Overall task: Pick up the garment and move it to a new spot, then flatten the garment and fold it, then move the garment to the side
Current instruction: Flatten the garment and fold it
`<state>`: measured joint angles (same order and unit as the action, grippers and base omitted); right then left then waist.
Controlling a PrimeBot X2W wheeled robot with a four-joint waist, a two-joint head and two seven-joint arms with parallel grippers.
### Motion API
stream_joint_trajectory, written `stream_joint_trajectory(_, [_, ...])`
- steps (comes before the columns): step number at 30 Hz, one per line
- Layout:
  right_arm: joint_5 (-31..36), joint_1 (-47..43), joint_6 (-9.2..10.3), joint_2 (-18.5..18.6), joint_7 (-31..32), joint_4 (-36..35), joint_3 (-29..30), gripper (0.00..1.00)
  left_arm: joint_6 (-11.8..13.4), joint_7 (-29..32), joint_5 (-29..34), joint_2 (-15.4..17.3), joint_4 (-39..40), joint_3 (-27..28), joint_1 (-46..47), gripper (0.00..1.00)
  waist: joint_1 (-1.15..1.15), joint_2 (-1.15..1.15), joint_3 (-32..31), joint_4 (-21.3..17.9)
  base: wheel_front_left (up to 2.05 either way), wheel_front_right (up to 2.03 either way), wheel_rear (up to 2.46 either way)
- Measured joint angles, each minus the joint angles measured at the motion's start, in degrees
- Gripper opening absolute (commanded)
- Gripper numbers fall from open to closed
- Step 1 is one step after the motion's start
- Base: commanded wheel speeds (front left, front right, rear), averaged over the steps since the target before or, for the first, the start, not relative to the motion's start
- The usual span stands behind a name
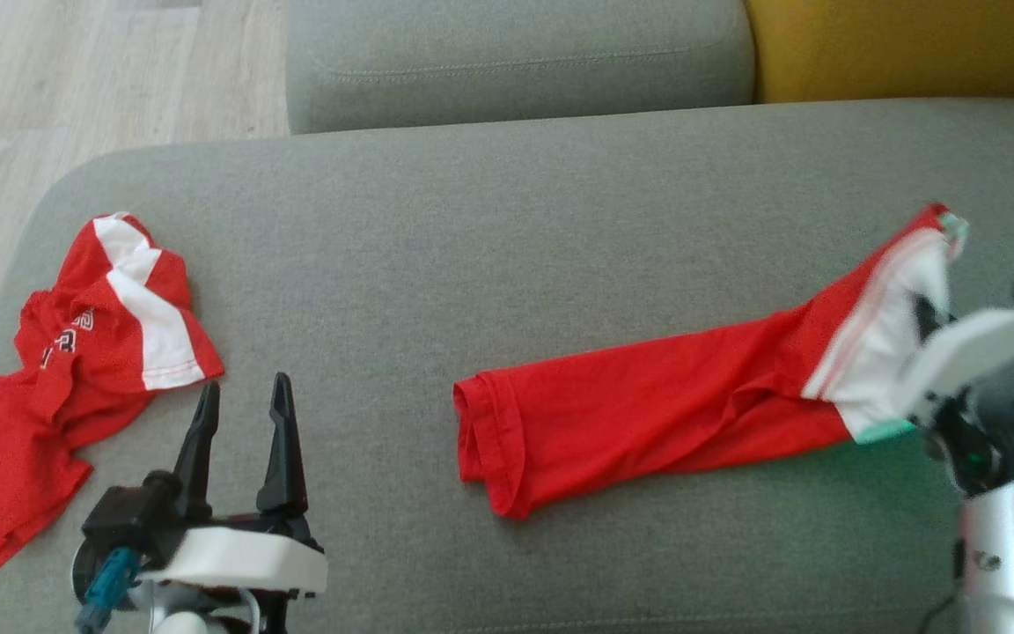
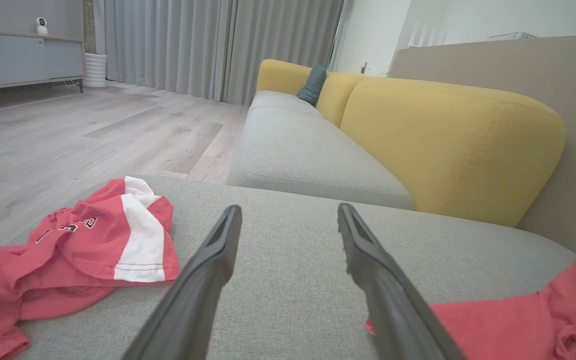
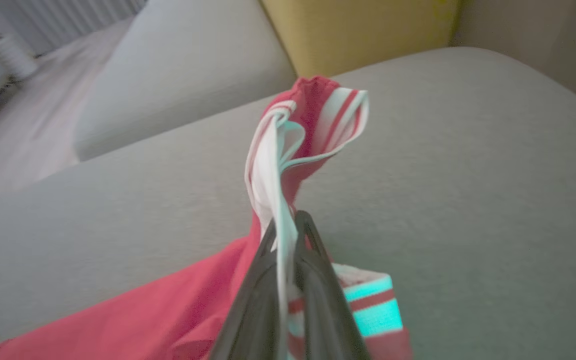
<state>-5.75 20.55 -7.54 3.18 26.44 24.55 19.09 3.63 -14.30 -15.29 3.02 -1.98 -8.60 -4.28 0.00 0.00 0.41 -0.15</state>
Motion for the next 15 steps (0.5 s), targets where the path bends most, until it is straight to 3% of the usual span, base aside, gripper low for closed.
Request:
stream_joint_trajectory(7, [-19.15, -0.63, 0.00, -0.22, 4.17, -8.40, -14.82, 0.00, 0.41, 0.00, -0.01, 0.00, 0.01, -0.29, -0.07, 1.00, 0.00, 0.00, -0.81, -0.33, 0.00, 0.00, 0.00])
stream_joint_trajectory(15, [-35.96, -6.83, 0.00, -0.19, 0.76, -11.06, -31.76, 0.00, 0.43, 0.00, -0.01, 0.00, -0.01, -1.05, -0.22, 1.00, 0.00, 0.00, -1.32, 0.43, 0.00, 0.00, 0.00])
